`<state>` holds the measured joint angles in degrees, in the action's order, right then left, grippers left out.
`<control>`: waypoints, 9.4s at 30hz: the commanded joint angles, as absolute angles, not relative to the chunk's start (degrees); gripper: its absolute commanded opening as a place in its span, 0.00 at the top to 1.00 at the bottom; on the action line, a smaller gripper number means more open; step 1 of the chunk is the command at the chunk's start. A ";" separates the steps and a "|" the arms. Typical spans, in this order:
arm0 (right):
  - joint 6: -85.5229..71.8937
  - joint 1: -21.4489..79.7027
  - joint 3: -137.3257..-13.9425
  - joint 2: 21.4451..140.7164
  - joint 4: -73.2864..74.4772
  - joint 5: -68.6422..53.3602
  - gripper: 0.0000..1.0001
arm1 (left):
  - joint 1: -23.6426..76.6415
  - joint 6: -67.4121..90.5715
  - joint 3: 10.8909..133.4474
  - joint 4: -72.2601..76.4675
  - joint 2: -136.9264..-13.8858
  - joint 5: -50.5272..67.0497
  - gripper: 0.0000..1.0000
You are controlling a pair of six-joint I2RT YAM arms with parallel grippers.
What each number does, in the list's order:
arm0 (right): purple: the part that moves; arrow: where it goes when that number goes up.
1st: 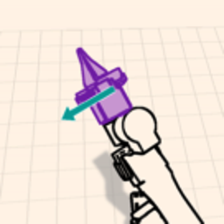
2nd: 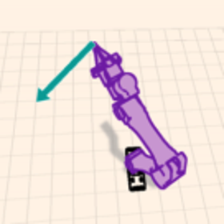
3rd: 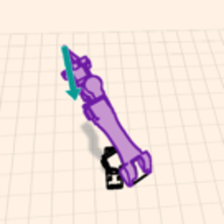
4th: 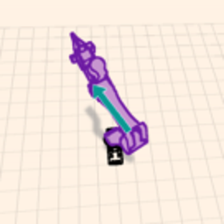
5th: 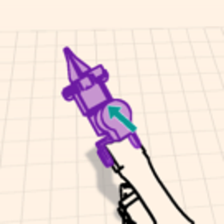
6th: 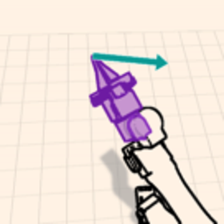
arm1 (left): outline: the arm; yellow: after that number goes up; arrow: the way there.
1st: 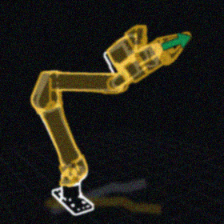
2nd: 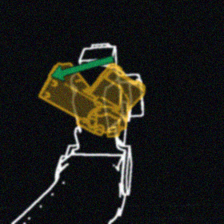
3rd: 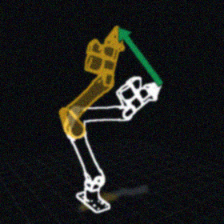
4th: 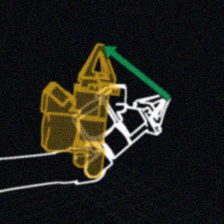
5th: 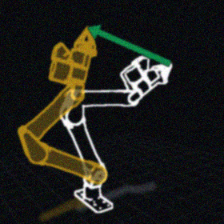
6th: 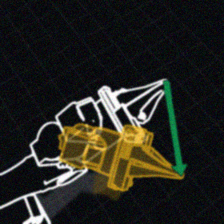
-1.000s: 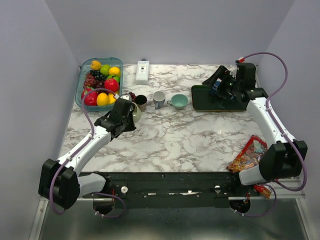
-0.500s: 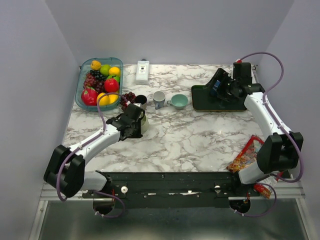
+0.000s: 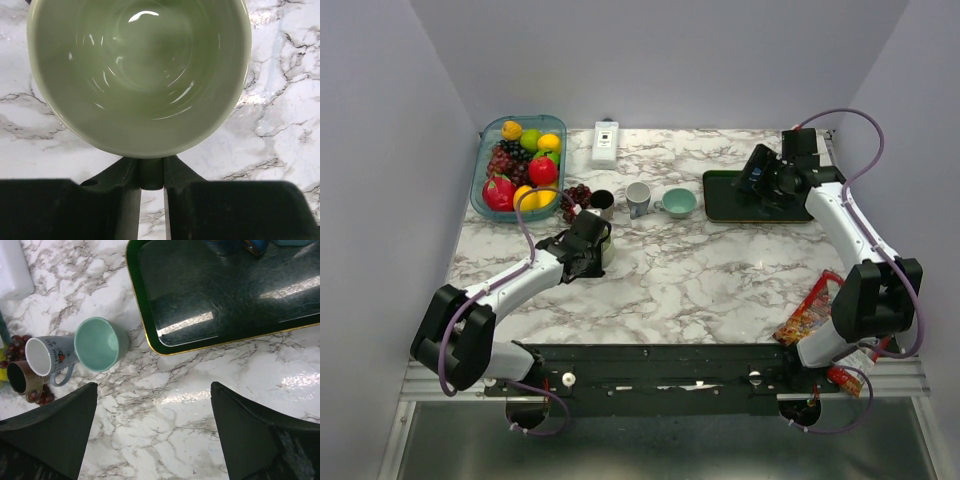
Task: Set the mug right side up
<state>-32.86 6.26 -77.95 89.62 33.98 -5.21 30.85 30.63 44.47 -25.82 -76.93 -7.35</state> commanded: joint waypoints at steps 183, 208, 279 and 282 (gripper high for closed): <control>-55.63 8.96 -70.14 76.47 -32.17 -48.61 0.99 | 35.68 68.47 95.62 34.45 -102.22 30.15 0.54; -50.89 9.67 -68.12 74.45 -24.08 -46.23 0.99 | 34.45 63.29 84.74 35.69 -96.07 26.37 0.24; -32.25 10.28 -73.83 86.04 32.60 -7.03 0.26 | 39.90 23.73 92.29 -46.14 -98.70 -8.35 1.00; -32.52 10.20 -73.92 87.01 33.05 -7.12 0.26 | 40.60 23.82 88.43 -44.65 -98.96 -9.66 1.00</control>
<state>-32.91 10.48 -72.05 85.52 30.09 -10.15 39.24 25.08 91.88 -43.94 -98.85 -5.41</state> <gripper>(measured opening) 0.738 0.021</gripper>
